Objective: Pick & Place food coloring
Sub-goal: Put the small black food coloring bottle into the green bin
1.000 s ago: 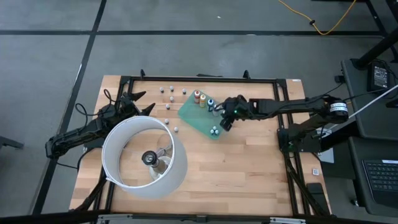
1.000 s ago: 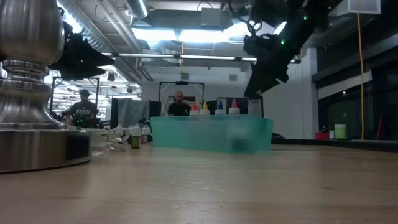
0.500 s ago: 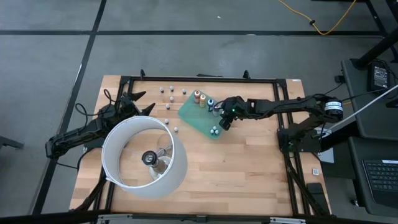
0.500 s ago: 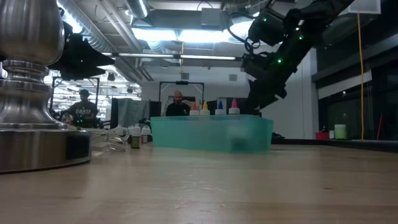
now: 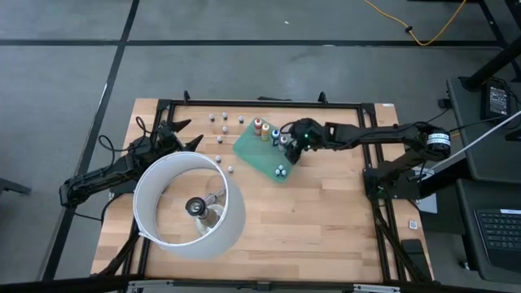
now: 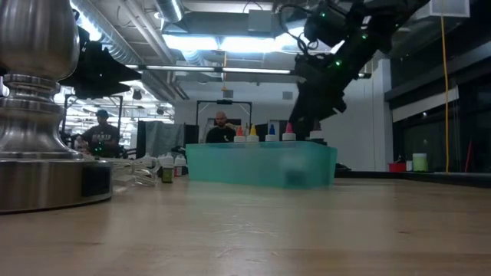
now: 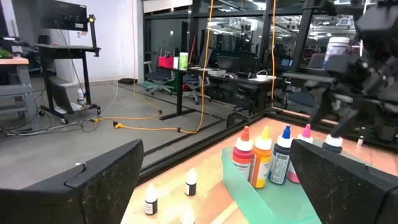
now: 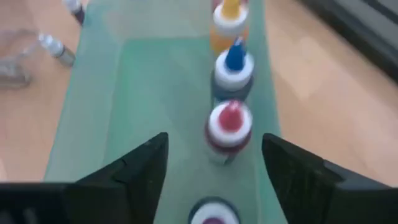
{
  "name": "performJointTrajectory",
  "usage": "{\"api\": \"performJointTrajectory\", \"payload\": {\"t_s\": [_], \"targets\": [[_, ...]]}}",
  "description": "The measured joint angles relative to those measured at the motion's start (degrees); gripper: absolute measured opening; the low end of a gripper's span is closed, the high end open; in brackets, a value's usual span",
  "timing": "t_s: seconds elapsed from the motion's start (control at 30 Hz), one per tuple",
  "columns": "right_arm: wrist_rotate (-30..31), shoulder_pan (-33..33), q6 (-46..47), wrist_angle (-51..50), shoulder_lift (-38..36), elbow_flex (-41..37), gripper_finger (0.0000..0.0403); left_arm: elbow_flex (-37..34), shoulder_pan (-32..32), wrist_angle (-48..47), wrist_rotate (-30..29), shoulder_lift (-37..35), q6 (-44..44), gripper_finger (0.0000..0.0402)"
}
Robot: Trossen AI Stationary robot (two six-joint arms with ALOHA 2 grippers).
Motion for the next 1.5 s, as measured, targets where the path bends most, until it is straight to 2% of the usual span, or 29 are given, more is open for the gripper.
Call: {"api": "performJointTrajectory", "payload": {"t_s": [0.27,0.4,0.53,0.63,0.87,1.1,1.3,1.5], "targets": [[0.2,-1.8,-0.2,-1.7,-5.7,2.1,0.0291,0.0,0.0,0.0,0.0,0.1,0.0,0.0400],[-0.9,-2.3,-1.6,2.7,-10.4,1.1,0.0301,0.0,0.0,0.0,0.0,0.2,0.0,0.0400],[-6.8,-3.9,-4.7,13.4,-15.5,-3.6,0.0320,0.0,0.0,0.0,0.0,0.2,0.0,0.0400],[-8.2,-4.7,-4.8,18.2,-19.7,-7.1,0.0343,0.0,0.0,0.0,0.0,0.2,0.0,0.0400],[-10.2,-10.2,-6.8,19.9,-32.3,-18.4,0.0395,0.0,0.0,0.0,-0.1,0.2,0.0,0.0400],[-11.6,-15.3,-7.7,21.2,-44.3,-30.1,0.0399,0.0,0.0,0.0,-0.1,0.2,0.0,0.0400],[-16.4,-15.6,-7.7,33.9,-49.3,-38.9,0.0400,0.0,0.0,0.0,-0.1,0.2,0.0,0.0400],[-12.4,-15.8,-7.8,34.9,-50.9,-42.8,0.0399,0.0,0.0,0.0,0.0,0.2,0.0,0.0400]]}}
